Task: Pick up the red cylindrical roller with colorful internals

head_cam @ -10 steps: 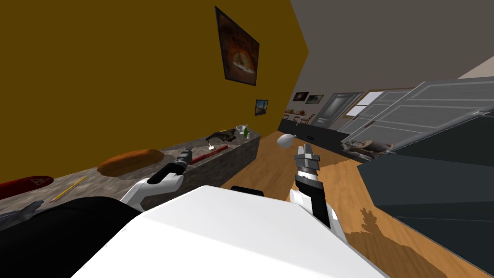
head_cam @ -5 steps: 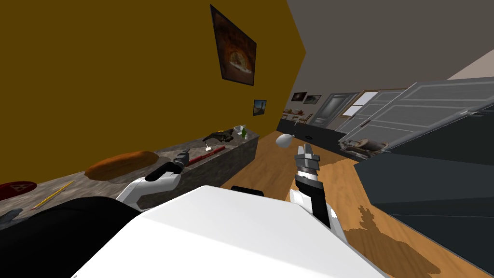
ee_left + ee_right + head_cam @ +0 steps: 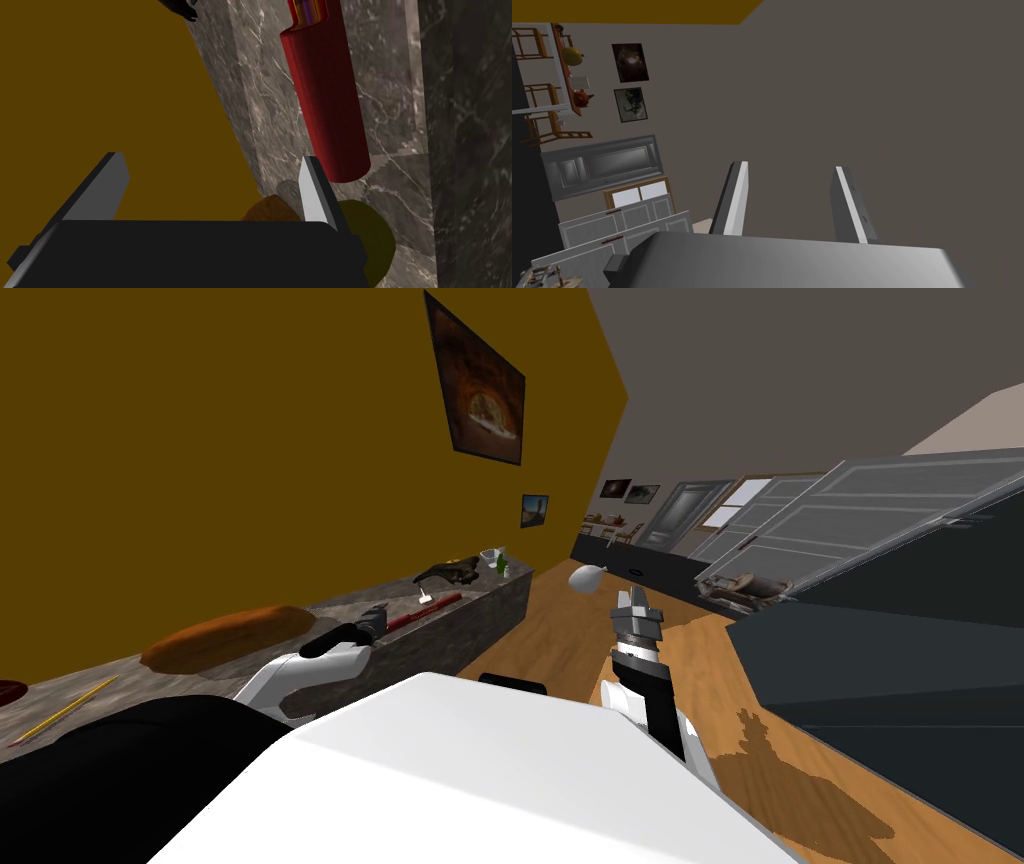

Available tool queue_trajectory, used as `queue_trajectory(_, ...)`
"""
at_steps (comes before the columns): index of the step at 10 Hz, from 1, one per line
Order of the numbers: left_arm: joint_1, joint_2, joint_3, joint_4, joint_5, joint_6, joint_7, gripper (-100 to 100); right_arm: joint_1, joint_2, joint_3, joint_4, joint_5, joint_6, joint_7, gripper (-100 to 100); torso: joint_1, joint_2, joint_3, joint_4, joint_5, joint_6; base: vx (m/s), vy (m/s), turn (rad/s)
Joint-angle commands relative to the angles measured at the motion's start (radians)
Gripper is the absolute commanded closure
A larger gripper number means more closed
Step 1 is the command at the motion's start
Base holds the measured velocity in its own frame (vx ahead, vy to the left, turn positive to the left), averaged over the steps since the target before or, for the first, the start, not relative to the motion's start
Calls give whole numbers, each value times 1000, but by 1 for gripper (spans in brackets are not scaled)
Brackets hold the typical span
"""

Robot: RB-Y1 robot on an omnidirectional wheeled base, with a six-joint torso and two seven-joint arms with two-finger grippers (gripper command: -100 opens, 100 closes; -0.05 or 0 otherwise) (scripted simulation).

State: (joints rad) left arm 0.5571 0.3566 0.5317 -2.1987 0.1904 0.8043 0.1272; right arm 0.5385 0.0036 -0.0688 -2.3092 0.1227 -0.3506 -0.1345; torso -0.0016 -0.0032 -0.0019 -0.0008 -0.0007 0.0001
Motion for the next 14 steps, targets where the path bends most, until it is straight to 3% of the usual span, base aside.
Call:
queue_trajectory(1,-5,6,5,4,5,39,3,-100,0,0,0,0,0,0,0,0,0,0,0,0,0,0,22,-11,9)
queue_trajectory(2,-19,17,24,24,21,72,20,-100,0,0,0,0,0,0,0,0,1,1,1,0,0,0,36,-21,-58)
queue_trajectory(4,-19,17,24,24,21,108,20,-100,0,0,0,0,0,0,0,0,1,1,0,0,0,0,25,-15,-29)
queue_trajectory(7,-51,39,60,65,54,201,51,-100,0,0,0,0,0,0,0,0,1,1,0,0,0,0,38,-18,-67)
queue_trajectory(9,-51,39,60,65,54,241,51,-100,0,0,0,0,0,0,0,0,1,0,0,0,0,0,34,-11,-21)
queue_trajectory(14,-104,75,104,129,103,392,97,-100,0,0,0,0,0,0,0,0,2,0,0,0,0,0,39,-7,-71)
